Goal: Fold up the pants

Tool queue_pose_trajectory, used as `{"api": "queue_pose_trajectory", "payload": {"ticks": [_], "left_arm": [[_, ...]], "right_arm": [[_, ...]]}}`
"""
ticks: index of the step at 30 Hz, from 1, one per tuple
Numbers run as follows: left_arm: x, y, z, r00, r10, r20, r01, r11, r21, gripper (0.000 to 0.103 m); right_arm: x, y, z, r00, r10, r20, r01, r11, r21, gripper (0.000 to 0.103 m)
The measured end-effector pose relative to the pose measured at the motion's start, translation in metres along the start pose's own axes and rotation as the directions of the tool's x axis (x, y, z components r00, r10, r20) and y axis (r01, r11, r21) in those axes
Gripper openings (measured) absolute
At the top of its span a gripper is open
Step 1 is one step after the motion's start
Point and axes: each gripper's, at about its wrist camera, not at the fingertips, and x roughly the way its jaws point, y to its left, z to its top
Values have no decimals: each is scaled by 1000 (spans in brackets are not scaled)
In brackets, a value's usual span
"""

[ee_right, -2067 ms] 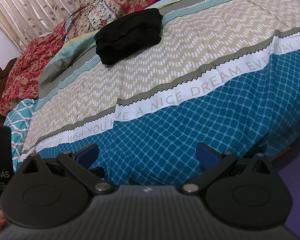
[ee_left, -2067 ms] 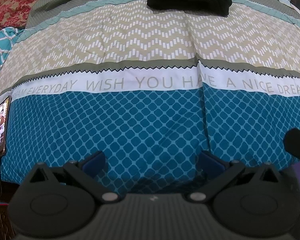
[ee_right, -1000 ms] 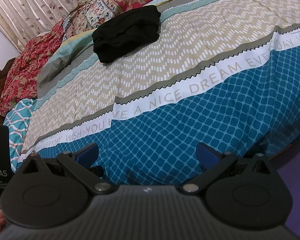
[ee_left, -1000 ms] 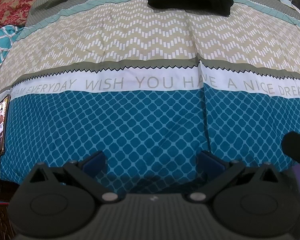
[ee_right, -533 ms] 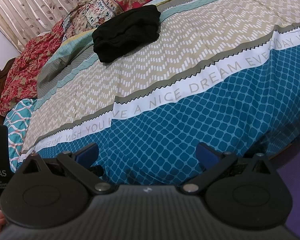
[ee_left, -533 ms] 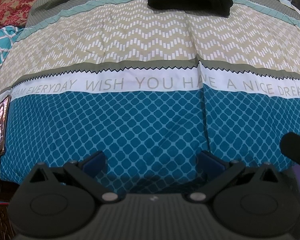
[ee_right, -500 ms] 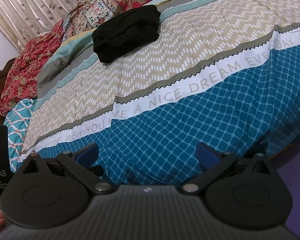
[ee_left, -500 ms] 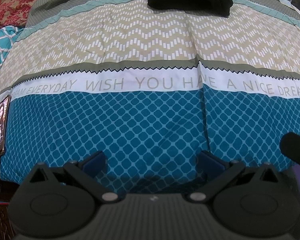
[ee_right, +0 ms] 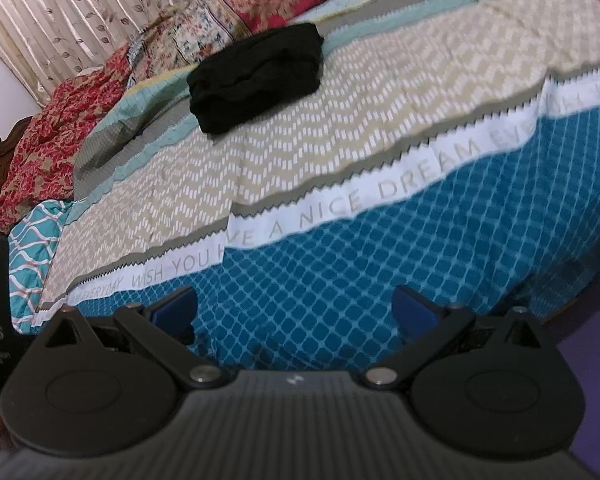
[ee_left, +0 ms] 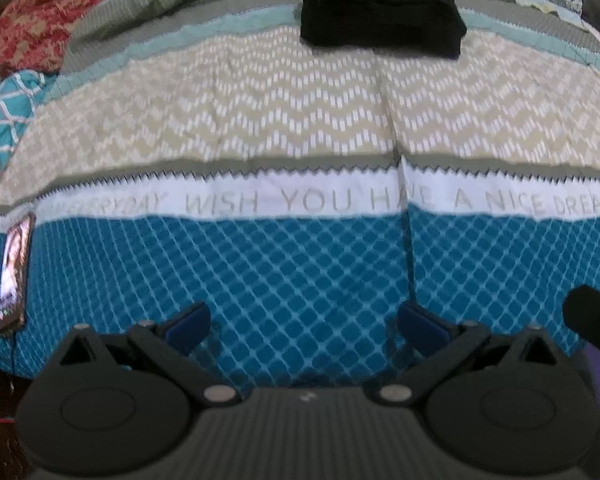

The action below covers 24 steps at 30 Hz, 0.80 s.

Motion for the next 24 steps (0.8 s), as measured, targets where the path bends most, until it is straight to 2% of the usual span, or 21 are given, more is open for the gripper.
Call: {"api": "queue_pose_trajectory", "payload": {"ticks": [6,15,24], "left_arm": [[-23,-1,13,997,-3,76,2,1000,3,103],[-58,-3,16,984,-5,176,5,1000,3,103],[-69,-3,13,974,21,226,-19,1000,-10,103]], "right_arm": [[-20,11,7,994,-11,110,18,998,-59,103],[-44,19,17,967,-9,255,37,994,-104,103],[-43,15,19,964,-21,265,45,995,-85,103]]}}
